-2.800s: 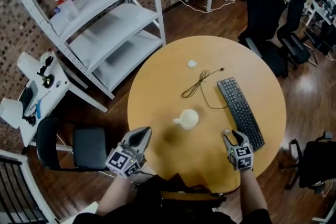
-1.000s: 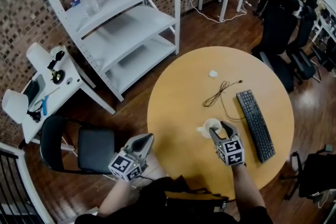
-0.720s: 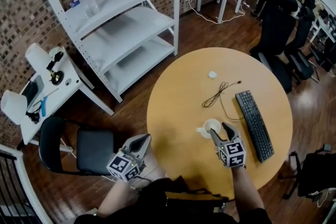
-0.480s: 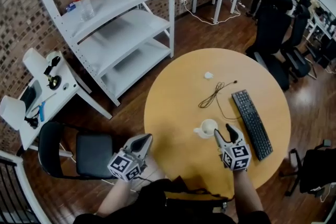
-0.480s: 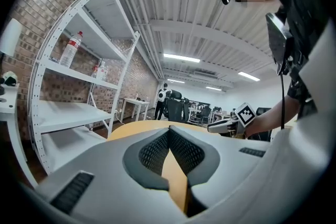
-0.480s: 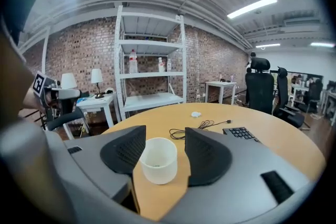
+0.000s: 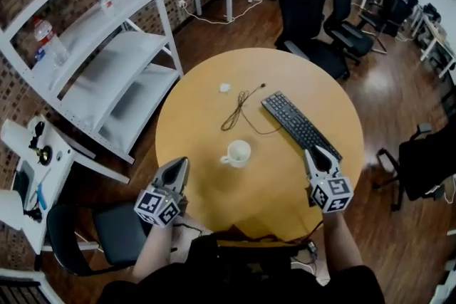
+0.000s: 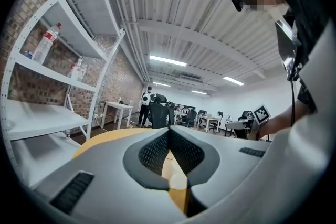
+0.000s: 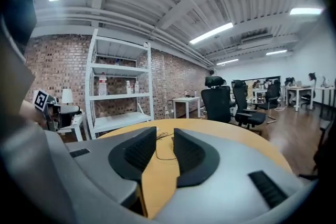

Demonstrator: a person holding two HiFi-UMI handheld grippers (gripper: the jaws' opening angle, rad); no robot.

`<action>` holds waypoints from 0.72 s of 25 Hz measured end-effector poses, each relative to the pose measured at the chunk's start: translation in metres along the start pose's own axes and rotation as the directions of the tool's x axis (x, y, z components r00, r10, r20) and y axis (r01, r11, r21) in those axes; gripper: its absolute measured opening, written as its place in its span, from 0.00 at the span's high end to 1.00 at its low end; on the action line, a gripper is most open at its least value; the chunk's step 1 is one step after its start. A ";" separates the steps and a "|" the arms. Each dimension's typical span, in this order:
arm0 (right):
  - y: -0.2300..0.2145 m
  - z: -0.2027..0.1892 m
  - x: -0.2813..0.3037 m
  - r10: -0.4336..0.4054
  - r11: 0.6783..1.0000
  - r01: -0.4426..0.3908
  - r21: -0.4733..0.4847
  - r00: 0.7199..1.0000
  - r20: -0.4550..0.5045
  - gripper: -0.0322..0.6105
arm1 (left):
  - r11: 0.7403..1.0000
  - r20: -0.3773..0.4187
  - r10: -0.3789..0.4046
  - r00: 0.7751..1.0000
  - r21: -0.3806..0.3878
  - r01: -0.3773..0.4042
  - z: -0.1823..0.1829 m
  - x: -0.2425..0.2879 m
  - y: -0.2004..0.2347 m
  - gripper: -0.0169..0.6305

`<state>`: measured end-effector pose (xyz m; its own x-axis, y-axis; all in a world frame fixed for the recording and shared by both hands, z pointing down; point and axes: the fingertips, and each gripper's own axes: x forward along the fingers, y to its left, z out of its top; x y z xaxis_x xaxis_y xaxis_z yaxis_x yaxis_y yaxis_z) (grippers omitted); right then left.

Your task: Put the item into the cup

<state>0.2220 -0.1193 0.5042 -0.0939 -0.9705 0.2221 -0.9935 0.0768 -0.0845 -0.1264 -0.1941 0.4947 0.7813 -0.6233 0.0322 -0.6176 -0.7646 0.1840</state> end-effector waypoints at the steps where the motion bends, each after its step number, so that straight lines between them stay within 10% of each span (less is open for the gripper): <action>1: -0.011 -0.001 -0.014 -0.035 0.999 0.035 0.029 0.999 0.002 0.79 | 1.000 -0.003 -0.014 1.000 0.014 0.014 0.002 0.005 -0.006 0.98; 18: -0.051 -0.029 -0.125 -0.202 0.973 0.200 0.111 0.979 0.006 0.94 | 1.000 -0.007 0.013 1.000 -0.005 -0.013 -0.012 0.003 -0.051 0.98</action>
<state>0.2826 0.0046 0.5085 0.1090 -0.9673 0.2291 -0.9787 -0.1447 -0.1456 -0.0918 -0.1548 0.4976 0.7739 -0.6319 0.0413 -0.6271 -0.7557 0.1888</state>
